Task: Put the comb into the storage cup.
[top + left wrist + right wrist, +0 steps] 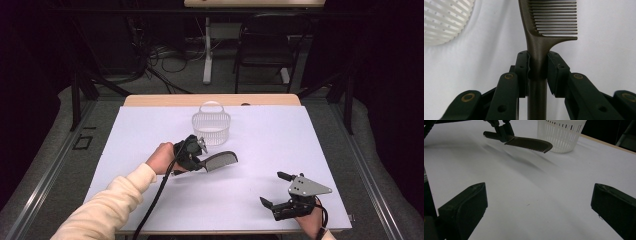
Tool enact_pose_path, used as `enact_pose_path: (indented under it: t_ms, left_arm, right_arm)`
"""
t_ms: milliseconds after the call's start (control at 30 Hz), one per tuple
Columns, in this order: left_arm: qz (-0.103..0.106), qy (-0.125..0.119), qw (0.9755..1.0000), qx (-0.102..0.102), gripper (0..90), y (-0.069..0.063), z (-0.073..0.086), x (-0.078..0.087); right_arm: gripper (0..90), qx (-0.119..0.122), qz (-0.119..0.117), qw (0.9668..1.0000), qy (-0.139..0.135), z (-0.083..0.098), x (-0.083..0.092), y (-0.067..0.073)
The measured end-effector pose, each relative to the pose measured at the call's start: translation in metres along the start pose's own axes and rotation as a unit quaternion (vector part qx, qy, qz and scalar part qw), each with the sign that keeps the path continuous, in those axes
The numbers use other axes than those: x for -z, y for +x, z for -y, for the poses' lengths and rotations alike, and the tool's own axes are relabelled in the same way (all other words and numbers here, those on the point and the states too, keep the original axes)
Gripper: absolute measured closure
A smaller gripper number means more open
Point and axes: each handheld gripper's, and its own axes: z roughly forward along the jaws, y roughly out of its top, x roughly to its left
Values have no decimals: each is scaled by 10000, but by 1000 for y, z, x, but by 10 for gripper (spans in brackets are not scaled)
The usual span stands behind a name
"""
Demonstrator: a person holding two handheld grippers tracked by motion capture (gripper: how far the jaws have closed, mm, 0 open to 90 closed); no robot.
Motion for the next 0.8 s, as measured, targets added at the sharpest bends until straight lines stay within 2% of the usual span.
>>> enact_pose_path:
  t_ms: [367,633,800]
  left_arm:
    - [14,-470,9987,211,724,-3,8,10]
    - [23,-654,9975,275,724,-7,15,11]
    - [-50,-745,9968,285,724,-11,21,12]
  right_arm:
    - [4,6,-14,10000,31,0,-1,-1]
    - [4,9,-10,10000,51,1,-1,0]
    - [4,10,-46,9999,111,1,-3,0]
